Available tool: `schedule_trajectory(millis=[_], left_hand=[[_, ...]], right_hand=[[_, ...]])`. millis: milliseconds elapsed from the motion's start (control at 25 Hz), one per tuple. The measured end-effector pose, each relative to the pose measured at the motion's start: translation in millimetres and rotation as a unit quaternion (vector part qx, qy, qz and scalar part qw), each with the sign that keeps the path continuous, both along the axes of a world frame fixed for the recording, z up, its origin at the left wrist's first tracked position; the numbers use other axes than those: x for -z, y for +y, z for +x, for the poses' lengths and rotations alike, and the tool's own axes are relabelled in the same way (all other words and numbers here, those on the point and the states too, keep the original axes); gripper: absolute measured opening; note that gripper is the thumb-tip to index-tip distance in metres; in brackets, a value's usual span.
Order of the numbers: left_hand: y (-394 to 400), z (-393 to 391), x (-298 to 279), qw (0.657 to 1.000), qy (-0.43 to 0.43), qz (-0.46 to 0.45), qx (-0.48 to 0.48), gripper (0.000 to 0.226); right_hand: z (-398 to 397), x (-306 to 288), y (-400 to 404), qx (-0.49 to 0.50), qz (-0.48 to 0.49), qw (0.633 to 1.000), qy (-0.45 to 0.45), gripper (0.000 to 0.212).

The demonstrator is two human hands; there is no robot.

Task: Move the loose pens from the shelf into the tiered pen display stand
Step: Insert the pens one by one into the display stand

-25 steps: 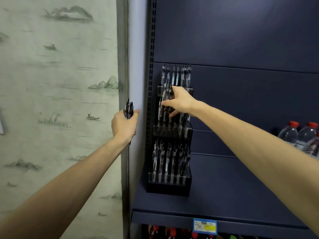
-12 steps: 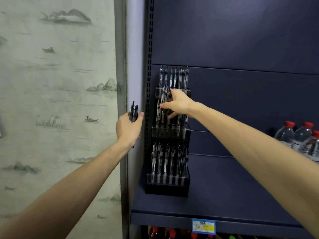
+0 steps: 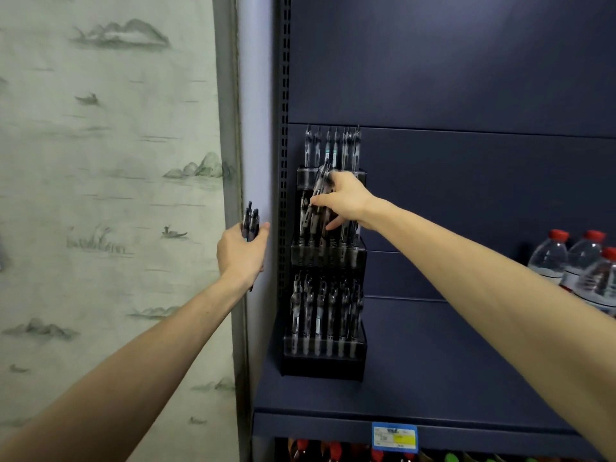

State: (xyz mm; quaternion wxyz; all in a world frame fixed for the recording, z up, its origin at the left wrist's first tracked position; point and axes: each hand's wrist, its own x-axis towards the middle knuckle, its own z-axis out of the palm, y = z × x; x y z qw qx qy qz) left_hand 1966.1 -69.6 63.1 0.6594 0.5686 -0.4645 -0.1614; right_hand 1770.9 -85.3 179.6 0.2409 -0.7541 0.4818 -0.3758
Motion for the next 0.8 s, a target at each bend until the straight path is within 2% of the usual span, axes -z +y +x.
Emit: schedule_trajectory(millis=[160, 280, 480, 720, 800], left_hand=[[0, -4, 1, 1.0, -0.005, -0.002, 0.002, 0.037], [-1, -5, 4, 1.0, -0.002, -0.002, 0.009, 0.037], [-2, -5, 10, 1.0, -0.006, 0.002, 0.011, 0.04], [-3, -8, 3, 1.0, -0.004, -0.001, 0.012, 0.04], [-4, -13, -3, 1.0, -0.011, -0.012, 0.025, 0.04]], right_hand=[[-4, -7, 1, 0.018, -0.013, 1.0, -0.009, 0.06], [-9, -19, -1, 0.039, -0.039, 0.998, -0.016, 0.063], [-21, -39, -8, 0.148, -0.174, 0.97, 0.078, 0.049], [-32, -38, -11, 0.113, -0.082, 0.989, 0.043, 0.075], [-33, -37, -13, 0.116, -0.089, 0.988, 0.046, 0.071]])
